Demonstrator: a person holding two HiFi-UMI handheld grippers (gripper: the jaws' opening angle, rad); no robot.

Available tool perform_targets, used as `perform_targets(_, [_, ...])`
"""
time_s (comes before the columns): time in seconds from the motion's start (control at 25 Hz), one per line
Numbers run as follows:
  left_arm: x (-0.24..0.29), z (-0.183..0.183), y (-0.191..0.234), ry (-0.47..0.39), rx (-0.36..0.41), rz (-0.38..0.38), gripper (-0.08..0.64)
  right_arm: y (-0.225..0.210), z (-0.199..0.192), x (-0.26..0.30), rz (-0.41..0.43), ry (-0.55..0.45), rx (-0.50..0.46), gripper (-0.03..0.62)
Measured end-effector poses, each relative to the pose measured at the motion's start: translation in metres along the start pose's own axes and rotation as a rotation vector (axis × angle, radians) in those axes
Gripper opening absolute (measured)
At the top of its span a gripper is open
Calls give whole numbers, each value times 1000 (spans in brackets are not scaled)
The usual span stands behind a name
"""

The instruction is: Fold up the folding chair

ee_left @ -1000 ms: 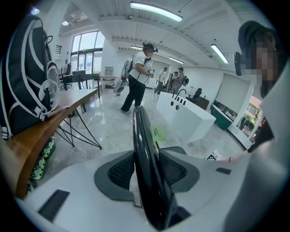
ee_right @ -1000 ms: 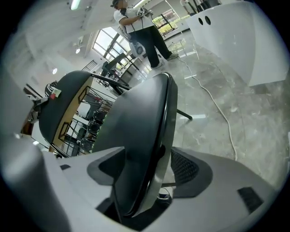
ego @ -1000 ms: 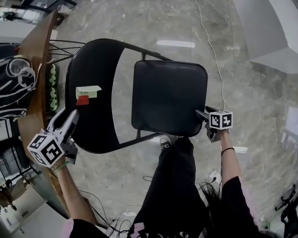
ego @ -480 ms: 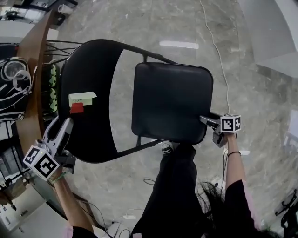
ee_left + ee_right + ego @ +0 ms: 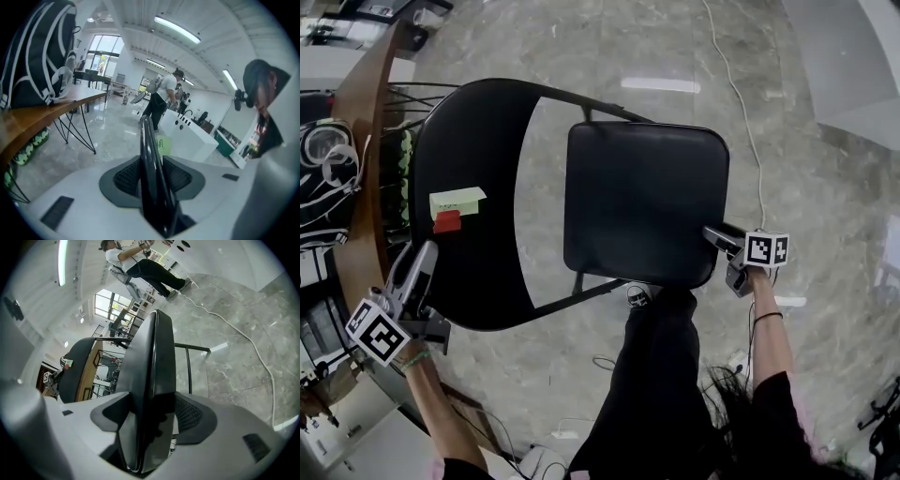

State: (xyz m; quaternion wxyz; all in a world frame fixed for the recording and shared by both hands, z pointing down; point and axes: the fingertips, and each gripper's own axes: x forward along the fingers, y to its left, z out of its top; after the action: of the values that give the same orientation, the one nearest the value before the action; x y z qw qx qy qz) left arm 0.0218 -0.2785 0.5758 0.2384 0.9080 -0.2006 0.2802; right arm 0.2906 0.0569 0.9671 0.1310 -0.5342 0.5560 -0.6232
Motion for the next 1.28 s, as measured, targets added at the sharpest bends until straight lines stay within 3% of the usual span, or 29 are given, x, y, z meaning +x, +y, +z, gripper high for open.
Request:
perform_targets(0.08, [-2,5,-6,-31,-58,-41,139,5,3,-1,9,-8,4,307])
perform_targets(0.2, [-3,9,-14,-40,-71,-39,137,16,7,-4,42,-15,12,296])
perform_targets(0.4, [-3,12,-15,-50,-36,-5,135,26,10,-4,26,-15,-20,282])
perform_targets(0.64, [-16,28,-22,-51,-15,31,135,77,10,-7,-1,86,-102,275])
perform_targets(0.88, [-46,73,-70,-40,27,101,135,149,26,-35,75,100,-112,250])
perform_targets(1.16, [-89,100,-20,-49,14,122,135,256,23,-2,43,200,-233,236])
perform_targets(1.28, [-98,105,-13,-75,19,116,135,284,25,5,60,207,-220,220])
